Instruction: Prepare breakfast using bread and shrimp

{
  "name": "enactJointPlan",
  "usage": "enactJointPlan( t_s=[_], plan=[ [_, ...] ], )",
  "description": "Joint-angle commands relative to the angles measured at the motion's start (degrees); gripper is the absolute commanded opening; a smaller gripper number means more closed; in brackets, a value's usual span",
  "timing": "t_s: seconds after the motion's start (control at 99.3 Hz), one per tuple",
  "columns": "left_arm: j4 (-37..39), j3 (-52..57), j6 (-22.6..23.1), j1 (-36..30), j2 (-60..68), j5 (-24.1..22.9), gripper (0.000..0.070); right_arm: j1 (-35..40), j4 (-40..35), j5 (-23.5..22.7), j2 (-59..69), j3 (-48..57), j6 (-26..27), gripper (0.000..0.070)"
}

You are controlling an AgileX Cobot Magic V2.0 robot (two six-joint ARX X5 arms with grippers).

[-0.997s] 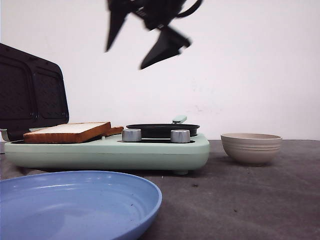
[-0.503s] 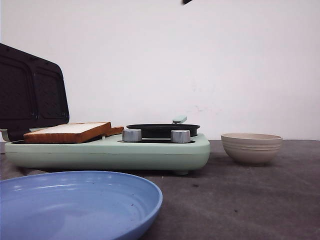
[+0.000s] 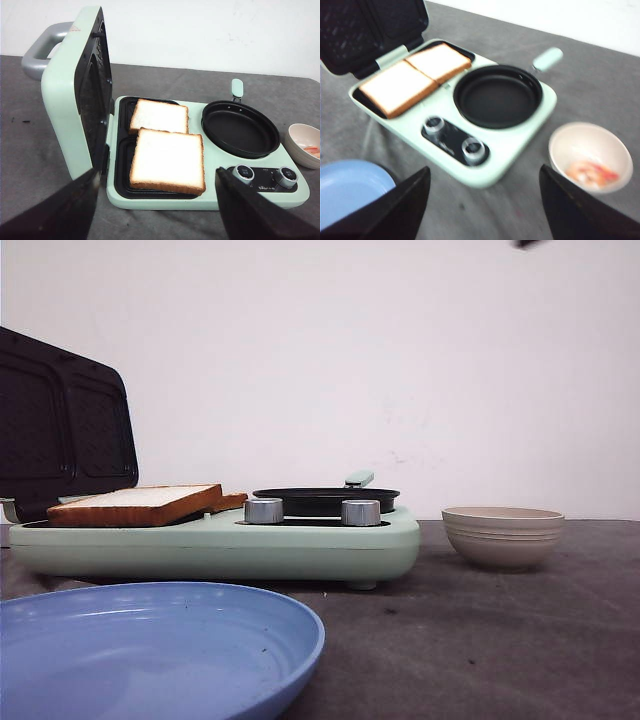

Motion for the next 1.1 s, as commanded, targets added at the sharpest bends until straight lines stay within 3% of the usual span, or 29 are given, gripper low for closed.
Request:
enactJointPlan(
  t_s=[0.0, 0.111, 0.282, 0.453, 0.513, 0.624, 0.836, 1.087],
  plan=[
    [0.57, 0.39, -0.11, -0.11, 0.07, -0.13, 0.0383, 0.5, 0.31, 1.92, -5.97, -3.85, 2.64, 0.0411],
    [0.39, 0.42, -0.13, -0.11, 0.07, -0.13, 0.0383, 0.5, 0.22, 4.85, -15.34, -10.27, 6.93, 0.0411],
    [0.11, 0.42, -0.13, -0.11, 0.07, -0.13, 0.0383, 0.66, -2.14, 4.63, -25.59, -17.29, 12.46, 0.0411],
    [0.11, 0.42, -0.11, -0.11, 0.07, -0.11, 0.0383, 0.68, -3.21, 4.59, -29.09, -22.6, 16.76, 0.0411],
    [0.02, 0.42, -0.13, -0.11, 0.07, -0.11, 0.0383, 0.68, -0.13, 4.63, -29.07, -26.75, 18.29, 0.0411],
    [0.2, 0.42, -0.46, -0.11, 0.07, -0.13, 0.0383, 0.66, 0.04, 4.66, -29.07, -27.23, 17.99, 0.0411],
    [4.68, 0.63, -9.62, -0.04, 0.98, -3.43, 0.039, 0.68, 0.09, 4.66, -29.07, -27.23, 17.66, 0.0411],
    [9.2, 6.64, -18.49, 2.84, 11.02, -1.86, 0.039, 0.68, 0.07, 4.48, -29.07, -27.23, 17.29, 0.0411]
  ],
)
